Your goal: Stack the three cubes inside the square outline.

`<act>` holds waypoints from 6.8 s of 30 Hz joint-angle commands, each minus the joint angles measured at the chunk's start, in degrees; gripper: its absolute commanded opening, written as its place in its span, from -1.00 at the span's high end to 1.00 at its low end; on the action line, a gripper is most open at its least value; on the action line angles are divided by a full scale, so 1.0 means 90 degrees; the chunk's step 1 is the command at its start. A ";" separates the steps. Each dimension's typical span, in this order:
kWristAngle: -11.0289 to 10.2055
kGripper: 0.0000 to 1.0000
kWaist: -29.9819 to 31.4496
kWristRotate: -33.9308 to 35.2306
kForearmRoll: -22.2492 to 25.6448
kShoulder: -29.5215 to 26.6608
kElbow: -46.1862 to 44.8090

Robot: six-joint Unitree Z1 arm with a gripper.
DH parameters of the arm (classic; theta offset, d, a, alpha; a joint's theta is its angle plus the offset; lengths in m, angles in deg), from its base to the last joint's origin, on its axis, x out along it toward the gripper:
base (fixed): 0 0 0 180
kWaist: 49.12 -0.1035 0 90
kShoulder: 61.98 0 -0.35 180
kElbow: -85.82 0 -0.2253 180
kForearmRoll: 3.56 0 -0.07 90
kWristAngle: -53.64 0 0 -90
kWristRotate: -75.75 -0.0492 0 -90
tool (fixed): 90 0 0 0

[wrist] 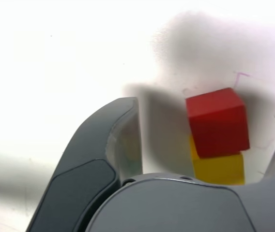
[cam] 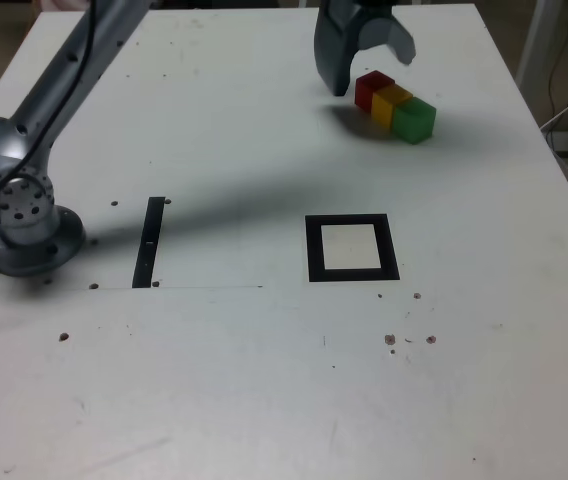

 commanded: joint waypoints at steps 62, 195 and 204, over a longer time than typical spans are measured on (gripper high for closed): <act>0.0049 0.24 -0.0095 -0.0039 0.0423 0.0686 0.1083; 0.0583 -0.98 0.2950 0.0971 -0.1910 -0.2735 -0.4534; 0.0532 -0.97 0.2422 0.0776 -0.1452 -0.2425 -0.3826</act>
